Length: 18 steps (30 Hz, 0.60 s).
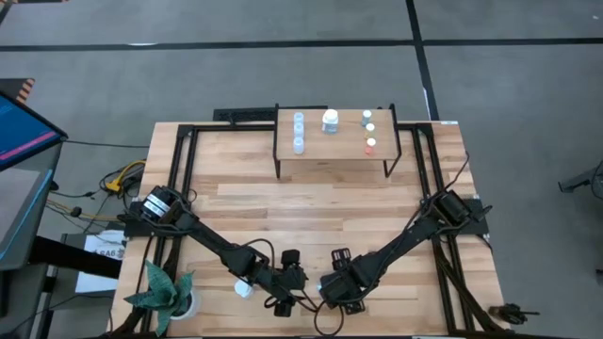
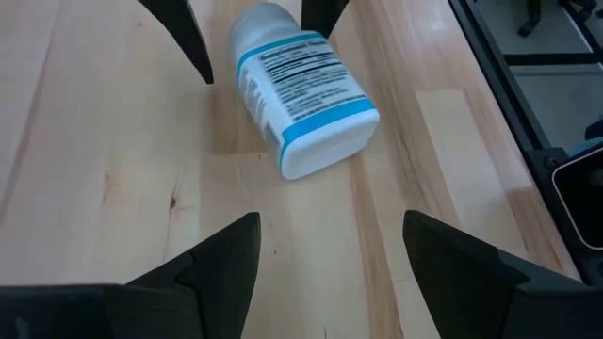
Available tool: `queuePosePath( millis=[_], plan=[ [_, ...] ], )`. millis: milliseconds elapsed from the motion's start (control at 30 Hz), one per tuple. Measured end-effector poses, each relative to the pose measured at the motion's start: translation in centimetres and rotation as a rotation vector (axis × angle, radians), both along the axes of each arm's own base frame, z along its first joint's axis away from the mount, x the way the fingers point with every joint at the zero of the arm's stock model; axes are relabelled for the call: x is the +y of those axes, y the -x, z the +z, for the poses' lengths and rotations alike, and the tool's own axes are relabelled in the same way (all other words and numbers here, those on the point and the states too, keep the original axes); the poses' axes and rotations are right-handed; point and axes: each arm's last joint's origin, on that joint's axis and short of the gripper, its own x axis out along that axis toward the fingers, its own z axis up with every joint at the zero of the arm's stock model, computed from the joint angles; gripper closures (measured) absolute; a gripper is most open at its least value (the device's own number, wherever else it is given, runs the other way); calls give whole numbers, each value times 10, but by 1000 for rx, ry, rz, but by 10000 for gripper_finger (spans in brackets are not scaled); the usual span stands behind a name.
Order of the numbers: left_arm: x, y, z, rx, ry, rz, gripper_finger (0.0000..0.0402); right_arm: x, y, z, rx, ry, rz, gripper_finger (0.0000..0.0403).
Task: Pick and place medicine bottles onto shelf by color
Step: Put the right white big pill bottle on the shelf
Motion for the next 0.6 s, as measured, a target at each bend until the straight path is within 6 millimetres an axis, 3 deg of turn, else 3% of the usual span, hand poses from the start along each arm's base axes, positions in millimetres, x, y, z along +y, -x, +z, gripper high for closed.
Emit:
queuePosePath(
  millis=[300,600],
  plan=[
    [0,0,0,1,-2,2,155,-3,4,1,43,26,-7,160],
    [0,0,0,0,-3,0,155,-4,4,27,124,72,-18,295]
  ],
)
